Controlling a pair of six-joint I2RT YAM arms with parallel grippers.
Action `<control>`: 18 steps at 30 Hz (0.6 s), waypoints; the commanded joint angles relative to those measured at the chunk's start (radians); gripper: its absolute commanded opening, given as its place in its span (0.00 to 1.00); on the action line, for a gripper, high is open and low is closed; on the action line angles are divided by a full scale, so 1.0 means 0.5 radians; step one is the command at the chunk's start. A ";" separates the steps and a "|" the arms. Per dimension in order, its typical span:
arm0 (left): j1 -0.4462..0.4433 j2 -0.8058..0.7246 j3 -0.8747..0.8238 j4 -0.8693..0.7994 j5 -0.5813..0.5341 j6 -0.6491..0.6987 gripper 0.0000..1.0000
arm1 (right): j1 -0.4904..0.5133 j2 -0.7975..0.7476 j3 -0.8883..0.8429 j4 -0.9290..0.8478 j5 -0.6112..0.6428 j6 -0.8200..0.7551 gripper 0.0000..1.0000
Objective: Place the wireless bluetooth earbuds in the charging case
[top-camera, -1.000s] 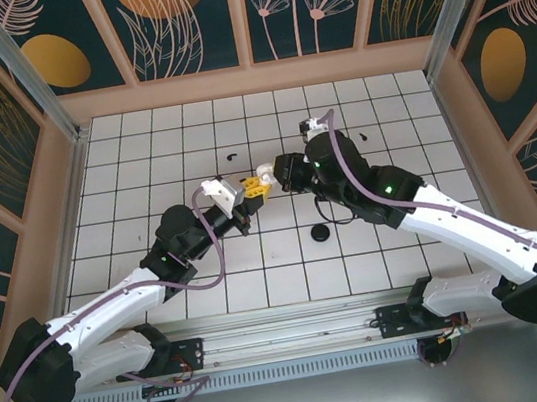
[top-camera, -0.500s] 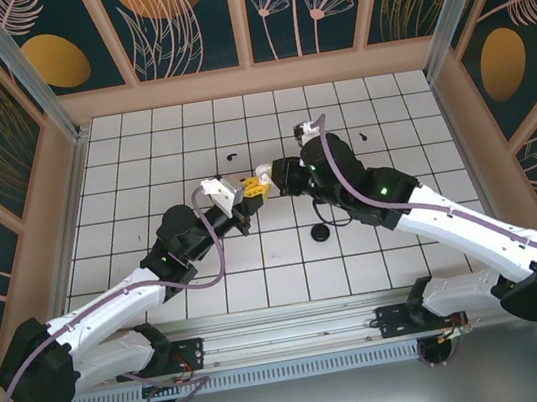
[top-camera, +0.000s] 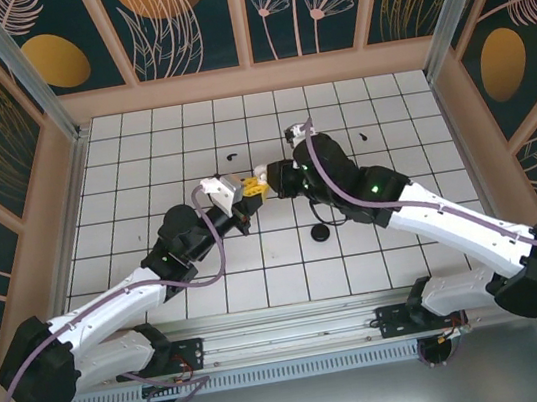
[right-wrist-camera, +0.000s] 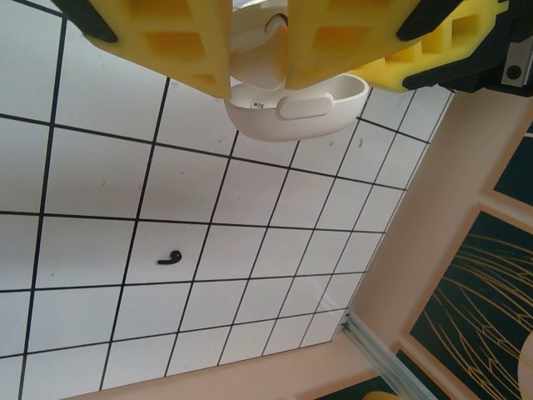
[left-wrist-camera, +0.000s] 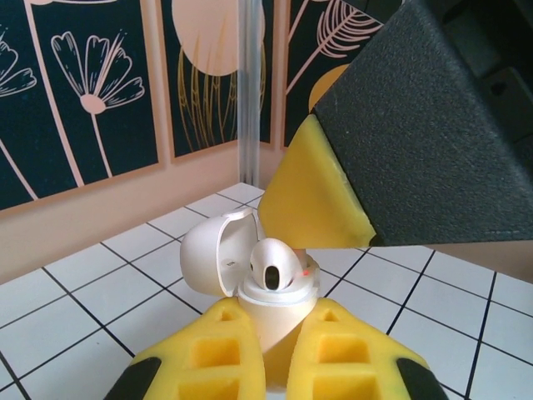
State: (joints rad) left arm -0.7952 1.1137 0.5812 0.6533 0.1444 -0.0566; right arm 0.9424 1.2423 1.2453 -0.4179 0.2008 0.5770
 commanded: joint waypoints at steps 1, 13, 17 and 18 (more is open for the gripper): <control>-0.009 0.018 0.019 0.117 -0.024 -0.013 0.00 | 0.029 0.075 0.084 -0.058 -0.149 -0.067 0.22; -0.008 0.049 0.019 0.120 -0.019 -0.016 0.00 | 0.023 -0.003 0.105 -0.040 -0.013 -0.028 0.35; -0.010 0.047 0.017 0.126 -0.016 -0.017 0.00 | 0.017 -0.012 0.138 -0.067 -0.009 -0.022 0.38; -0.010 0.046 0.016 0.126 -0.014 -0.018 0.00 | 0.019 -0.013 0.151 -0.074 -0.009 -0.023 0.38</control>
State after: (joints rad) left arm -0.7933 1.1332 0.5808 0.6544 0.1226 -0.0570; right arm 0.9428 1.2610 1.2736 -0.4385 0.2070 0.5591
